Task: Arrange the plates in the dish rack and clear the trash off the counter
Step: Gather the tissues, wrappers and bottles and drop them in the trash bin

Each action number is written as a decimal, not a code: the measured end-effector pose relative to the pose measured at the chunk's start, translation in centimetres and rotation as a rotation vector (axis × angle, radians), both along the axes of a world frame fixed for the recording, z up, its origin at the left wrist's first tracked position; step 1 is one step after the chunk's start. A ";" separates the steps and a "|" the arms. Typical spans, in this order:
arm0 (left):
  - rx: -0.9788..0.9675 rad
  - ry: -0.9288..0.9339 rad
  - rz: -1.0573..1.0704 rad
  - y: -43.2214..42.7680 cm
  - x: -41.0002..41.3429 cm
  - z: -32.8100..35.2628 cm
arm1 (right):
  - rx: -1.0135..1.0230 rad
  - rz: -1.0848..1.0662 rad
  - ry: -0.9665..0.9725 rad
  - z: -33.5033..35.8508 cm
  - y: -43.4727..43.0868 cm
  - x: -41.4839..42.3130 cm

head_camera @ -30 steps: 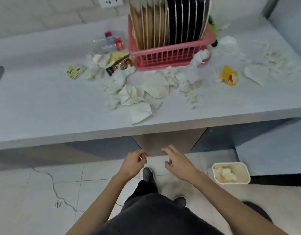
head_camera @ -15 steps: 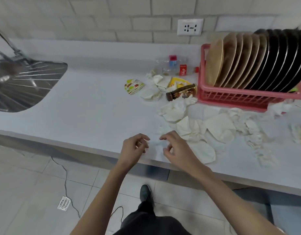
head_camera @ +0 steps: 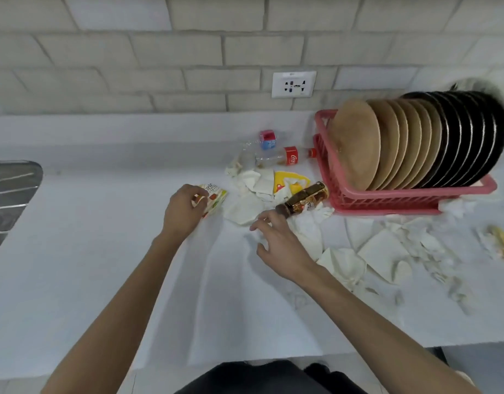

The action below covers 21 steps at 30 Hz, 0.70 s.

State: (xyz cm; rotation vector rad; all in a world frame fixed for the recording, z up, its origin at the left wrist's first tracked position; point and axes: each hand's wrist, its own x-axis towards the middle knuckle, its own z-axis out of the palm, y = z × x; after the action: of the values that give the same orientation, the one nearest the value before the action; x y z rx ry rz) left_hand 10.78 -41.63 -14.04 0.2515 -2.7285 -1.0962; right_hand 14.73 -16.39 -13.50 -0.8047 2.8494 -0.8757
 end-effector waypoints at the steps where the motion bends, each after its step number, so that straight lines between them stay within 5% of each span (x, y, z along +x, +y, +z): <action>1: -0.034 -0.008 0.005 -0.5 -1.6 0.0 | 0.024 -0.003 0.017 -0.1 -0.4 -0.6; 7: -0.162 -0.164 -0.003 -0.9 -4.7 -4.0 | 0.209 0.003 0.117 -0.6 -2.7 -4.4; 11: -0.063 -0.067 0.051 -0.7 -3.5 -6.3 | 0.419 0.096 0.022 -2.2 -3.7 -7.0; 21: 0.110 -0.179 0.029 -2.0 -4.0 -5.3 | 0.263 0.171 0.092 -3.9 -3.6 -9.0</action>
State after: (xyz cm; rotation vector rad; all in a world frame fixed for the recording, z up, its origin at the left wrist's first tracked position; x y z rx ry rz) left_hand 6.82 -43.59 -19.32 0.4235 -2.8107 -1.2757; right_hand 5.77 -19.95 -17.38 -1.0551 2.8337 -0.4432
